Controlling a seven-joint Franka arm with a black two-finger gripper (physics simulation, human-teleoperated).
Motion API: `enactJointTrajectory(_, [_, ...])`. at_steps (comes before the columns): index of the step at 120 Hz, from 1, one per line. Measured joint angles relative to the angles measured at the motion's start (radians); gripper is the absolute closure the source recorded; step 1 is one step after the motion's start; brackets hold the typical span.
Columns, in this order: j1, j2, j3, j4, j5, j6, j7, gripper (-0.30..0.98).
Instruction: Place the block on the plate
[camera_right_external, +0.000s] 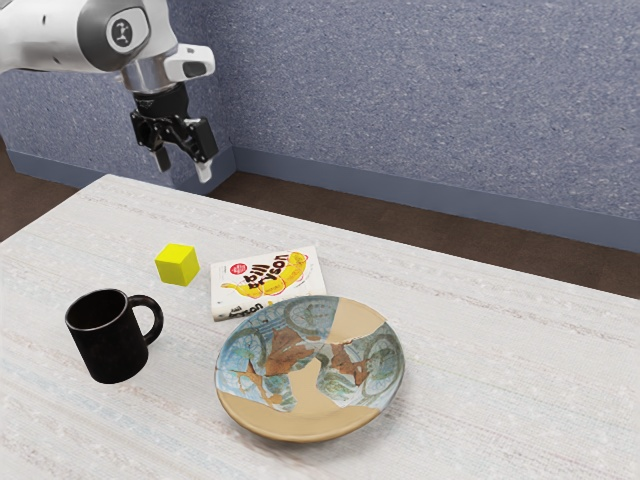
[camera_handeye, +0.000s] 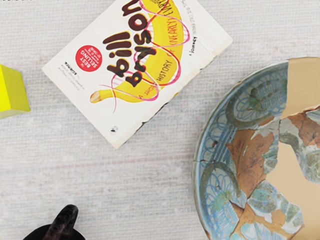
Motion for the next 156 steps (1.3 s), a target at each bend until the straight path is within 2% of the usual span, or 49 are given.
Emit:
enactJointTrajectory(43, [0.003,0.019,0.006,0.003,0.001,0.000,0.023,0.00])
enactJointTrajectory(68, [0.120,0.097,0.012,0.025,0.000,0.003,0.033,0.00])
enactJointTrajectory(96, [0.197,0.237,0.013,0.064,0.038,0.101,0.056,0.00])
enactJointTrajectory(130, [0.265,0.412,0.012,0.105,-0.013,0.210,0.078,0.00])
enactJointTrajectory(145, [0.283,0.500,0.012,0.178,-0.029,0.247,0.088,0.00])
enactJointTrajectory(156, [0.301,0.524,0.010,0.190,-0.064,0.262,0.094,0.00])
